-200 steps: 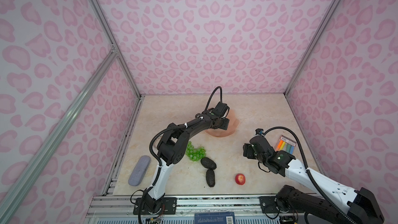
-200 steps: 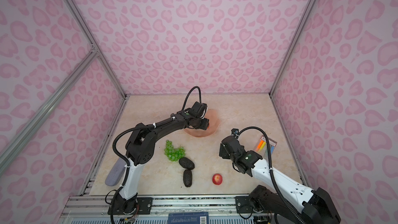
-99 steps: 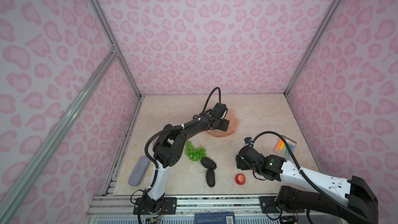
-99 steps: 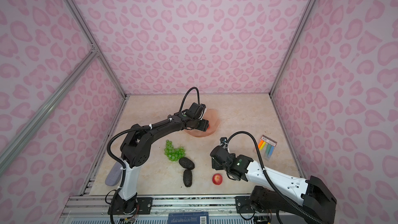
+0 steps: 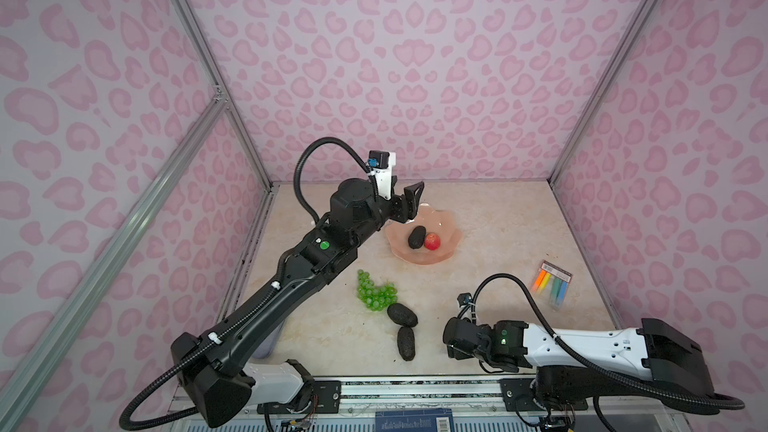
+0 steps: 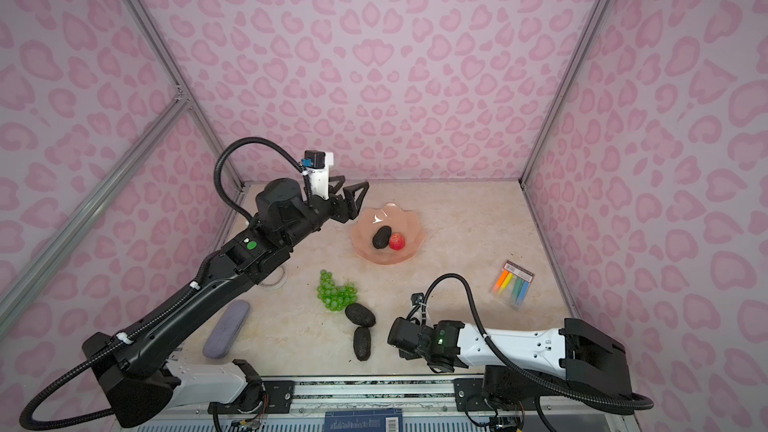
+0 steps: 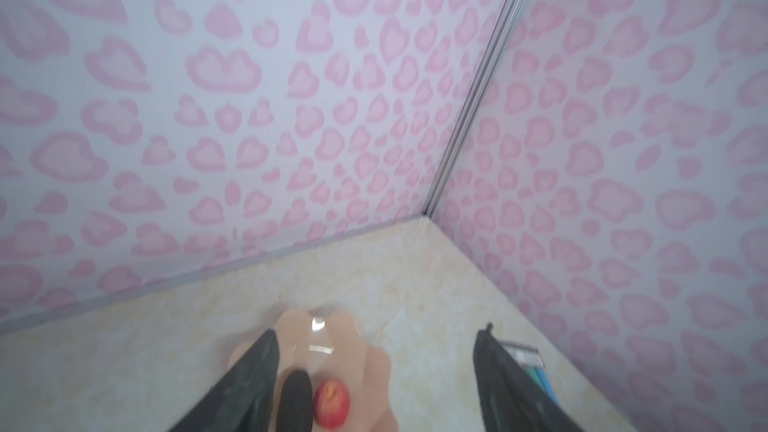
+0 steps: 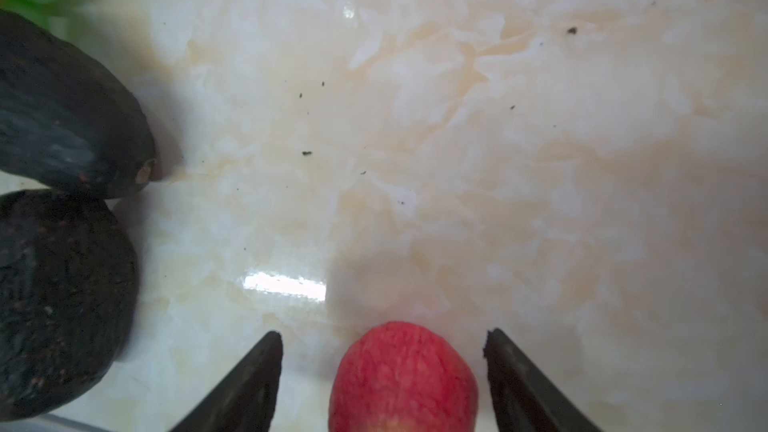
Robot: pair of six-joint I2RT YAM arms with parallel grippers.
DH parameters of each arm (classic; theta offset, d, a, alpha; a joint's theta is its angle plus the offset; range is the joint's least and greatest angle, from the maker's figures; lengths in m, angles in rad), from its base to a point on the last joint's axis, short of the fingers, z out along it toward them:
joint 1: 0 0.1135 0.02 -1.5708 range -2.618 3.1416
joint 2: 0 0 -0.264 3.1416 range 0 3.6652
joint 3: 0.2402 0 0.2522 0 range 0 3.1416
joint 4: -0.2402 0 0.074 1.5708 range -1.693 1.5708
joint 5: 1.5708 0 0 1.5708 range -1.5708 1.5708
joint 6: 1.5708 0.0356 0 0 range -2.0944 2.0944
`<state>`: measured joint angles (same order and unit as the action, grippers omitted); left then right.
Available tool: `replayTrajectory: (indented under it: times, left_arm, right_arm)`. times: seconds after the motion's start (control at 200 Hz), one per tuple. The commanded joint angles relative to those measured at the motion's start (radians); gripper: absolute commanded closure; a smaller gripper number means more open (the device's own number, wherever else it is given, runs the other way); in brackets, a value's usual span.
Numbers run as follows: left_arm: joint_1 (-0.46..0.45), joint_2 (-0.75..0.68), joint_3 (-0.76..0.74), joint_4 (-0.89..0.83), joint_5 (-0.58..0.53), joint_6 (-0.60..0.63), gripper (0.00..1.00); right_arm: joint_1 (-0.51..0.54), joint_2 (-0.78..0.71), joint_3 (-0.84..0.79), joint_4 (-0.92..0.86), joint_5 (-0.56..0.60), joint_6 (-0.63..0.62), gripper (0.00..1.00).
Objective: Place and organize the fake fruits in the fruit bowl
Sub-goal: 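Open and withdraw the left gripper while the right gripper grasps the second apple, then carry the second apple into the bowl and release it with the right gripper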
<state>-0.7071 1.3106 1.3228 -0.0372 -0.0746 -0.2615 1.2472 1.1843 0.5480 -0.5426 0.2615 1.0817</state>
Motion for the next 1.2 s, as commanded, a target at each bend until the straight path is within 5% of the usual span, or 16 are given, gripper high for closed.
replayTrajectory:
  times: [0.0, 0.37, 0.545, 0.7, 0.845, 1.045, 1.195]
  left_arm:
    - [0.000, -0.048, -0.109, -0.083, -0.081, -0.019, 0.25]
    - [0.010, -0.307, -0.463, -0.171, -0.246, -0.097, 0.23]
    - [0.014, -0.405, -0.597, -0.220, -0.285, -0.164, 0.23]
    - [0.014, -0.518, -0.710, -0.228, -0.278, -0.191, 0.22]
    - [0.014, -0.614, -0.753, -0.232, -0.159, -0.144, 0.21]
    - [0.014, -0.699, -0.797, -0.214, 0.000, -0.141, 0.20]
    - [0.014, -0.706, -0.816, -0.224, -0.008, -0.176, 0.19]
  right_arm:
    - [0.018, 0.012, -0.014, 0.024, 0.027, 0.072, 0.26]
    - [0.024, 0.036, 0.108, -0.092, 0.190, 0.043, 0.60]
    - [-0.122, 0.042, 0.260, -0.038, 0.284, -0.170, 0.64]
    - [-0.338, 0.122, 0.388, 0.172, 0.230, -0.425, 0.66]
    - [-0.506, 0.320, 0.545, 0.255, 0.103, -0.540, 0.66]
    - [-0.611, 0.626, 0.849, 0.197, -0.010, -0.641, 0.66]
    - [-0.657, 0.816, 1.030, 0.180, -0.050, -0.677, 0.66]
